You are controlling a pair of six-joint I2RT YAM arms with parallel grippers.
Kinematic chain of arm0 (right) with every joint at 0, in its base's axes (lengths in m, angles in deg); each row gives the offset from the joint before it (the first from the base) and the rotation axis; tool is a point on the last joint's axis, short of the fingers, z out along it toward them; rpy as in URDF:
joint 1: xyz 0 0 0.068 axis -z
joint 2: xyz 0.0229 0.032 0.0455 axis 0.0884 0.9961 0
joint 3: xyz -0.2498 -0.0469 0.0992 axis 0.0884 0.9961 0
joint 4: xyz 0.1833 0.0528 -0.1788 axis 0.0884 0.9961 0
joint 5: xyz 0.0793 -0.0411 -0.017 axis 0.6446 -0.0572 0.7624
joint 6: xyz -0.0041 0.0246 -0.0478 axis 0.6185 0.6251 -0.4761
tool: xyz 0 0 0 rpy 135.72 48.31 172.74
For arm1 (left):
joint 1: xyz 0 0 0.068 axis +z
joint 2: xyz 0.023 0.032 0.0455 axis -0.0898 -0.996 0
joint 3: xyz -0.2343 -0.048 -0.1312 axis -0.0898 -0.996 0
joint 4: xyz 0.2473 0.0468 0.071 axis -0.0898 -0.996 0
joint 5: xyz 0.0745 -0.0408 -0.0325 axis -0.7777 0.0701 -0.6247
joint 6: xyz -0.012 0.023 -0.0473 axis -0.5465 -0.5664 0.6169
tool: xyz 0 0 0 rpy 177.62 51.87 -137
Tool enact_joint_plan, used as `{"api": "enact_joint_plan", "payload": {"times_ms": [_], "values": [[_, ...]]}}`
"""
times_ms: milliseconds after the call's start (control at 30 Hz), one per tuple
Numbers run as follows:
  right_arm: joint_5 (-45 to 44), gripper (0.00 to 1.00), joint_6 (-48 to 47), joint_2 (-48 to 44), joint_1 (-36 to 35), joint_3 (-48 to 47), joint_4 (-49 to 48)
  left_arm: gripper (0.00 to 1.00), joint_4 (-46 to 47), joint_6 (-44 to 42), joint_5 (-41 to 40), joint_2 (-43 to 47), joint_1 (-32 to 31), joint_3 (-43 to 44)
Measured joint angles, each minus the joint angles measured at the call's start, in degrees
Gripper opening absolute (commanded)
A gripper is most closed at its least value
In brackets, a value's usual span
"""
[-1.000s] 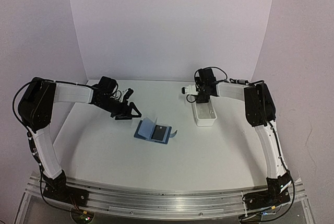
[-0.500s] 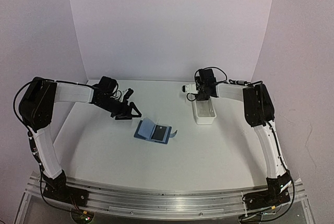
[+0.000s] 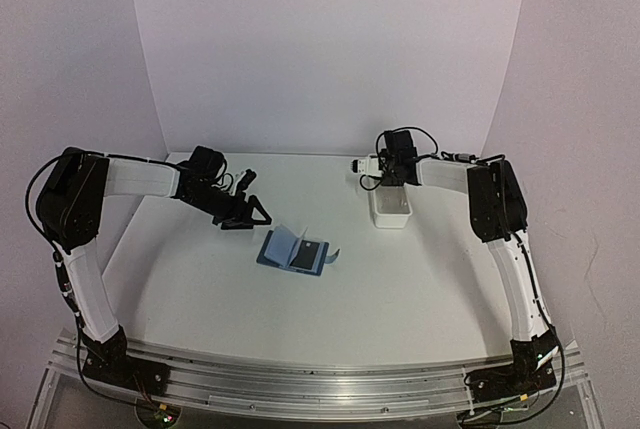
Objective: Put the credit cards into the card holder
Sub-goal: Pick up the credit card from the storage box.
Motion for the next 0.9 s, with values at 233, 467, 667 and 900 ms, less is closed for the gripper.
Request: {"api": "enact_joint_plan", "payload": {"times_ms": [233,467,667,900], "values": [[0.9,0.00,0.8,-0.4,0.0,-1.2,1.9,0.73,0.0,0.0,0.0,0.0,0.0,0.0],[3.8,0.00,5.0,-1.3,0.2,-3.1,7.4,0.73,0.0,0.0,0.0,0.0,0.0,0.0],[9.0,0.00,16.2,-7.4,0.3,-3.1,13.5,0.72,0.1,-0.4,1.5,0.0,0.0,0.0],[20.7,0.00,41.9,-23.2,-0.8,-1.0,12.8,0.74,5.2,-4.8,7.8,4.3,0.0,-2.4]]}}
